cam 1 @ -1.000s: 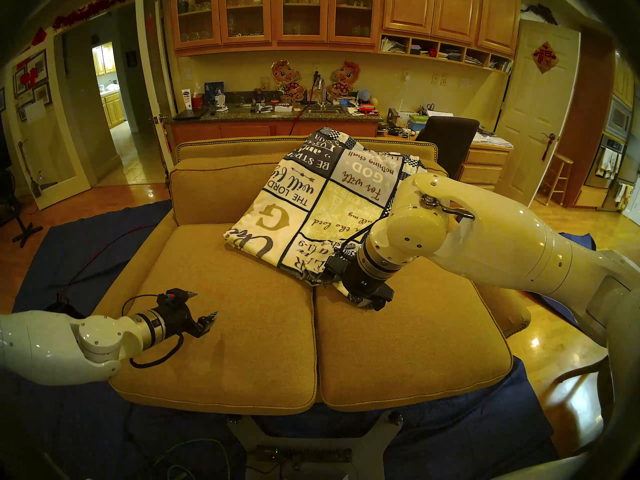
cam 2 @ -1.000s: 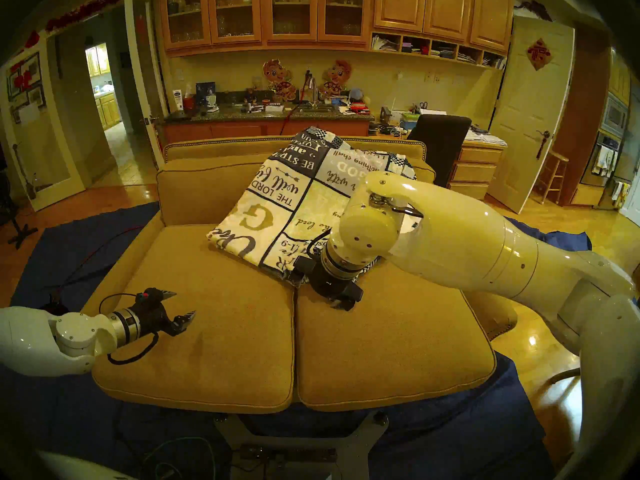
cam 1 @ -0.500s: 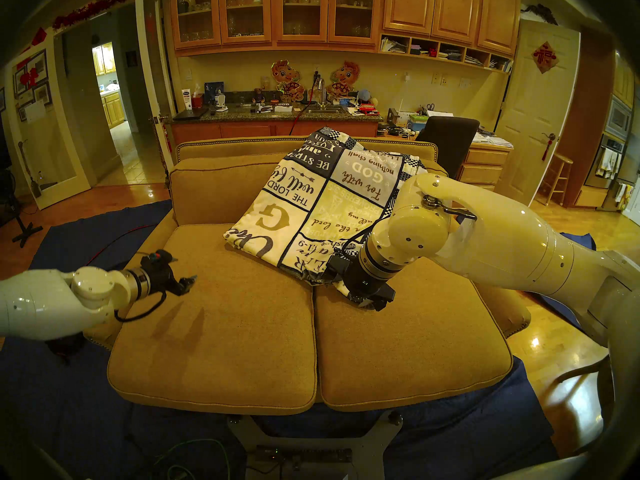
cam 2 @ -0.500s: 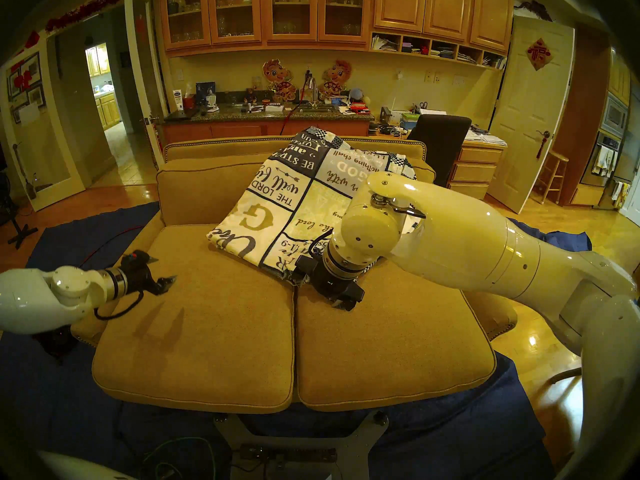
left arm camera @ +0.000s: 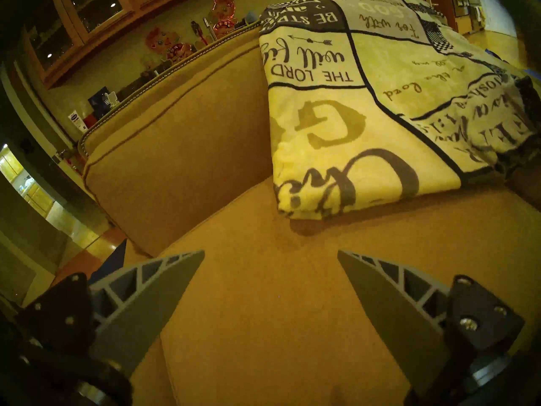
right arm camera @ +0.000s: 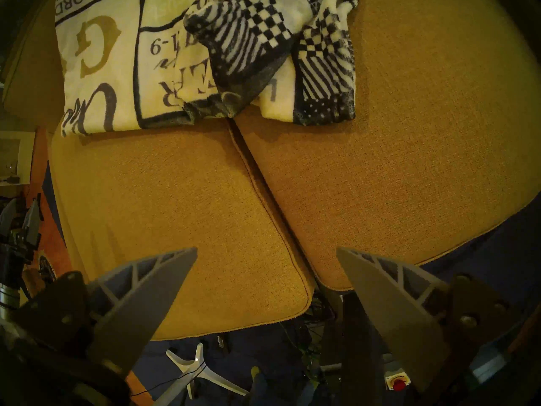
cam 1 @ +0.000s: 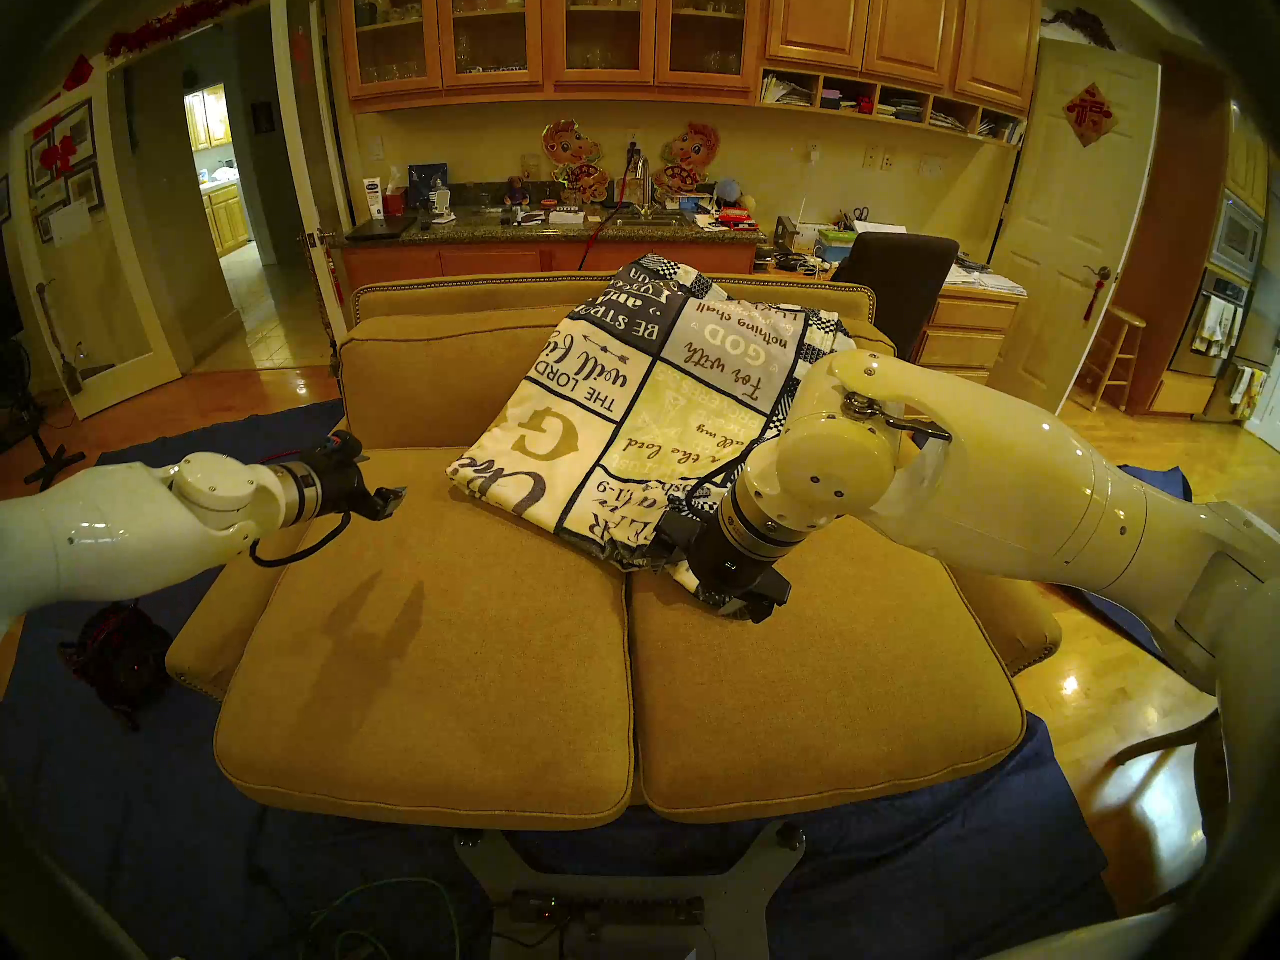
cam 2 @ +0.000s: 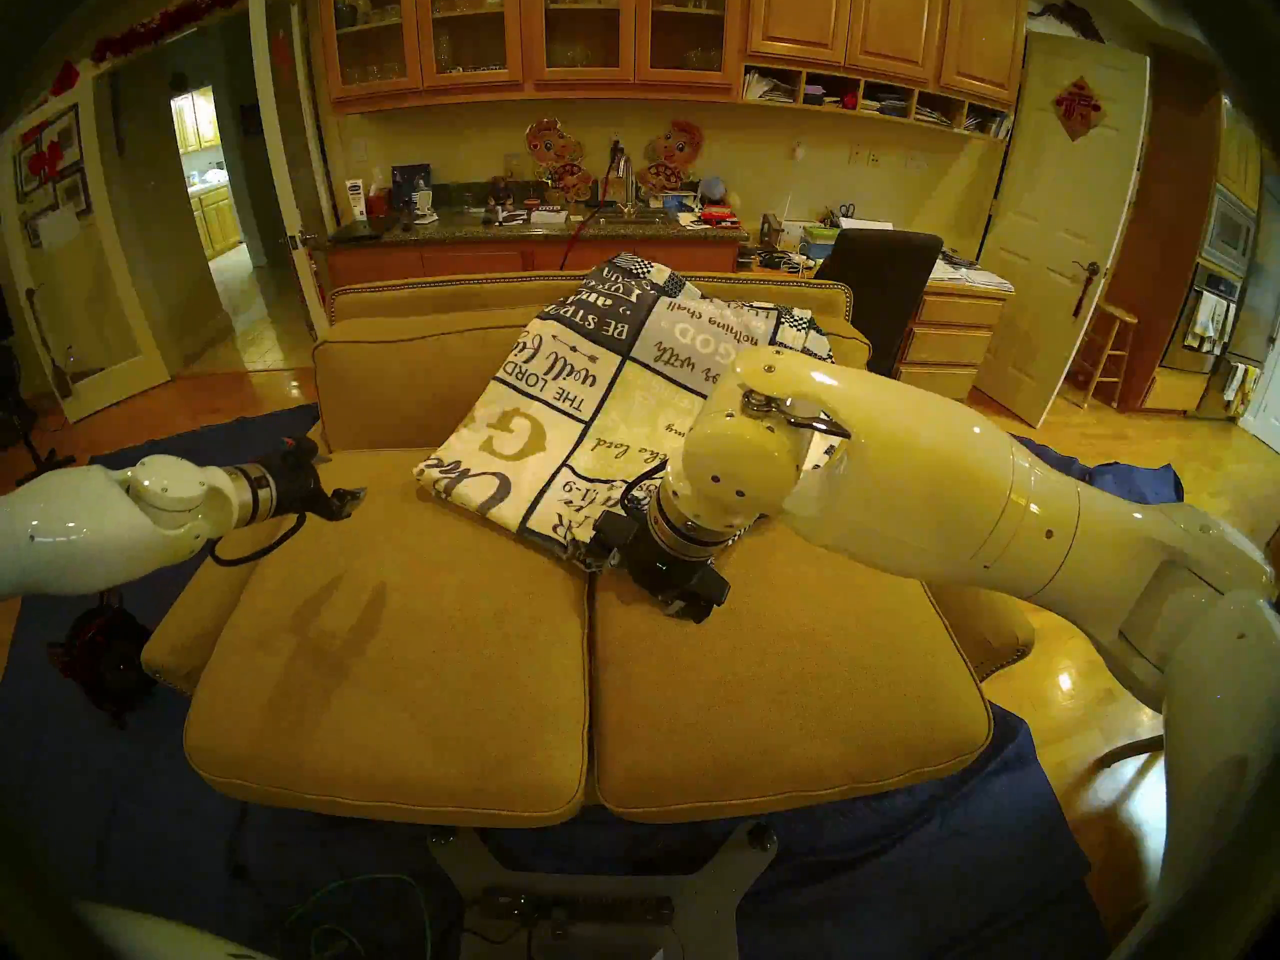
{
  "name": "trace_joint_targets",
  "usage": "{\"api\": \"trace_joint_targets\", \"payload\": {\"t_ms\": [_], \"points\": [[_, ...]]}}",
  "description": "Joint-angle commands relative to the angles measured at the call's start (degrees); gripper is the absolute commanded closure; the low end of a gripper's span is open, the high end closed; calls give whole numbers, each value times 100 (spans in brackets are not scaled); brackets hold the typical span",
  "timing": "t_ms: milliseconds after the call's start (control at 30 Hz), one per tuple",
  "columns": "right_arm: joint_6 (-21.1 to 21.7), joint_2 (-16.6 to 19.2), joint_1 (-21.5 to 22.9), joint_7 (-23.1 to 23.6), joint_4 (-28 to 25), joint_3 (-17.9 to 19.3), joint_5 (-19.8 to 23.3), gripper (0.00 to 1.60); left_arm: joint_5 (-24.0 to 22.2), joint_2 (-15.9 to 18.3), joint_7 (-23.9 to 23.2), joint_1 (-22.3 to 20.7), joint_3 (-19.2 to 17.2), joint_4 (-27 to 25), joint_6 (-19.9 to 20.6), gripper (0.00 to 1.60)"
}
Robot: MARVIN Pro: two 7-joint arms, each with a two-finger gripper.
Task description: Fold the blanket in half twice
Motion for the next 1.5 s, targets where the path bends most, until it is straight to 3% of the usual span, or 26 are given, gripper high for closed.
{"api": "trace_joint_targets", "payload": {"t_ms": [0,200,367,600,1067,1167,1300,1467], "points": [[8,-22,53,10,28,32,-23,0,-200,-720,-158,77,-188,497,-72,0],[1,-41,56,26,57,26,-28,0,-401,-972,-286,236,-304,781,-179,0],[-3,-61,62,40,89,22,-35,0,-645,-1486,-451,449,-430,1388,-305,0],[-2,-77,60,44,99,17,-31,0,-994,-1811,-779,635,-691,1965,-586,0],[55,-48,46,57,65,25,25,0,-1559,-2501,-2247,985,-1187,3304,-1213,0],[96,-38,37,58,70,19,52,0,-1898,-2513,-2565,1302,-1295,3351,-1088,0],[121,-46,40,72,73,8,50,0,-2182,-2347,-2793,1690,-1386,2931,-1108,0],[155,-85,49,88,53,-4,62,0,-2237,-2631,-2953,1852,-1308,2977,-964,0]]}}
